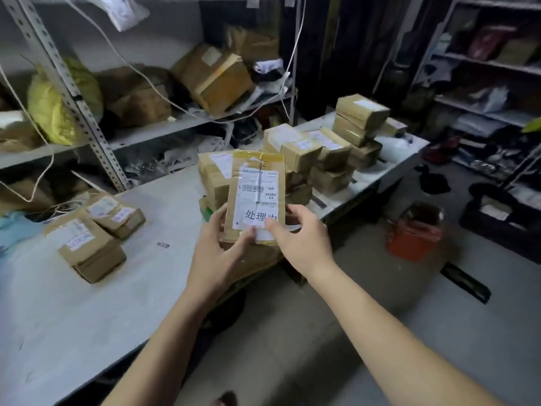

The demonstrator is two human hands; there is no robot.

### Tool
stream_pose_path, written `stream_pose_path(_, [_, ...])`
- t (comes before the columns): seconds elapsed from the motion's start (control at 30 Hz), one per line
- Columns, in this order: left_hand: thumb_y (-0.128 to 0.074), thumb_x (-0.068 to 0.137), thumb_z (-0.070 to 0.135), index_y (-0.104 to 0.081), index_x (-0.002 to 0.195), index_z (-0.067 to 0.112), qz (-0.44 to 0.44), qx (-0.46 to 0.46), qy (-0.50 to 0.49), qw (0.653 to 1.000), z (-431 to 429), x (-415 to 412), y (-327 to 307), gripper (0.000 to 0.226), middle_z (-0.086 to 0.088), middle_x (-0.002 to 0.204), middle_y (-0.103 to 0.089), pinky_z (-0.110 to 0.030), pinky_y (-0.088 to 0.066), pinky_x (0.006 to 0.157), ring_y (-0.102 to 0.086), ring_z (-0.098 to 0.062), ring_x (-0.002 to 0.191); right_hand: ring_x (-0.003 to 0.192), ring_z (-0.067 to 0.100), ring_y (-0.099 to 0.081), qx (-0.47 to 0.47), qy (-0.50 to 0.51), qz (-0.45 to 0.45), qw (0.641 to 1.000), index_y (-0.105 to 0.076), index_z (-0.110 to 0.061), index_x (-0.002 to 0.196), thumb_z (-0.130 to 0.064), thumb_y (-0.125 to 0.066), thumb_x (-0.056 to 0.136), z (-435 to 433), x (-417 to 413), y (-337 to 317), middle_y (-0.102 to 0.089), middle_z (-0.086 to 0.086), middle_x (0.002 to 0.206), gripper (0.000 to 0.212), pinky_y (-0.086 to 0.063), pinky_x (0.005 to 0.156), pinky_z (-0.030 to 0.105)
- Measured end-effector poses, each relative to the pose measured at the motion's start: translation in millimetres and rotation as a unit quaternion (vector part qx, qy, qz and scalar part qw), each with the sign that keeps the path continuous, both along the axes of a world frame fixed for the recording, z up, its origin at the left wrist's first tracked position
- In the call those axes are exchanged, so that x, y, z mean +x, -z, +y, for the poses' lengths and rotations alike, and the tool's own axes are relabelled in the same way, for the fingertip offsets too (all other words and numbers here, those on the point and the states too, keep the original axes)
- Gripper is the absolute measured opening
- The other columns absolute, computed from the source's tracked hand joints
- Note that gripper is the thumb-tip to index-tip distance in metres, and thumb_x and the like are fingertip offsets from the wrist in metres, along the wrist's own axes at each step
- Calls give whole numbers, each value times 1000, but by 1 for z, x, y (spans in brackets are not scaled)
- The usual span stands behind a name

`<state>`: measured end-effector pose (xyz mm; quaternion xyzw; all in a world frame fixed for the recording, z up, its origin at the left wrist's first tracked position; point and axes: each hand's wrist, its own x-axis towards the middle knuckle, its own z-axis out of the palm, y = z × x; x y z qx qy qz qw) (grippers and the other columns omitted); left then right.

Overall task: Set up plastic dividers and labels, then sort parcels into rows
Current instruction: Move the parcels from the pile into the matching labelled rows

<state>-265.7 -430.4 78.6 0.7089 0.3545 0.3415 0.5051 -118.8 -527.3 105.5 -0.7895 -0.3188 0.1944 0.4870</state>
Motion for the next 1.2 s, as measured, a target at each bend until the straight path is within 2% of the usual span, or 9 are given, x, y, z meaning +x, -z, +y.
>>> stream_pose_path(0.1, [-69,84,64,-47,140,50,18,1,38,999,-24,52,11,61,18,130,-66,-45,-55,98,-65,-8,117,108,9,-66,-21,48,13,999,-66,-30,126,-68,-66,71,-29,47,12,-73,-17,112,67,-55,97,39])
stream_pose_path(0.3, [-58,90,69,-39,134,51,107,-5,68,992,-49,141,59,51,24,129,-59,-38,-55,96,-59,-4,117,101,6,-68,-82,65,50,993,-69,-39,105,-57,-68,77,-51,128,53,-74,-20,100,34,-58,91,41])
stream_pose_path(0.43, [-58,91,58,-45,132,53,84,-43,86,992,-42,187,85,44,23,124,-63,-36,-52,97,-61,-2,114,108,11,-62,-138,75,75,985,-58,-33,136,-56,-73,77,-42,181,78,-68,-10,111,65,-54,96,38])
stream_pose_path(0.57, [-65,88,53,-49,141,46,41,-134,96,985,-24,224,99,56,21,128,-66,-32,-52,100,-63,-2,117,90,14,-65,-161,69,93,980,-38,-36,152,-50,-71,87,-28,227,92,-63,-4,88,74,-52,80,34])
stream_pose_path(0.63, [-75,87,42,-52,139,43,15,-185,90,978,-17,240,101,56,18,124,-69,-27,-56,93,-67,-3,112,94,18,-66,-166,56,100,979,-29,-40,153,-55,-71,84,-19,247,100,-61,-7,85,83,-55,89,41])
stream_pose_path(0.7, [-81,85,37,-53,136,43,0,-228,72,971,-12,252,105,59,14,124,-69,-23,-56,85,-68,-7,111,109,26,-66,-177,34,112,977,-21,-45,153,-67,-71,72,-10,263,109,-62,-5,93,98,-54,98,51])
stream_pose_path(0.83, [-86,82,26,-61,124,45,-9,-280,7,960,-10,273,121,53,7,118,-71,-27,-57,77,-72,-15,104,119,26,-62,-206,-10,129,970,-15,-57,145,-69,-76,60,7,296,128,-67,-2,119,106,-58,93,55])
stream_pose_path(1.1, [-83,85,25,-58,121,33,58,-272,-124,952,-1,321,154,44,9,110,-73,-14,-54,71,-71,-1,92,114,24,-64,-236,-118,172,949,-24,-48,148,-46,-85,66,57,352,166,-63,-7,132,103,-65,77,47])
stream_pose_path(1.2, [-81,85,25,-58,118,37,103,-260,-140,950,12,329,165,42,10,112,-70,-18,-55,76,-71,-3,94,116,26,-63,-242,-137,198,940,-21,-39,153,-34,-88,73,75,361,181,-60,-2,136,105,-65,71,44])
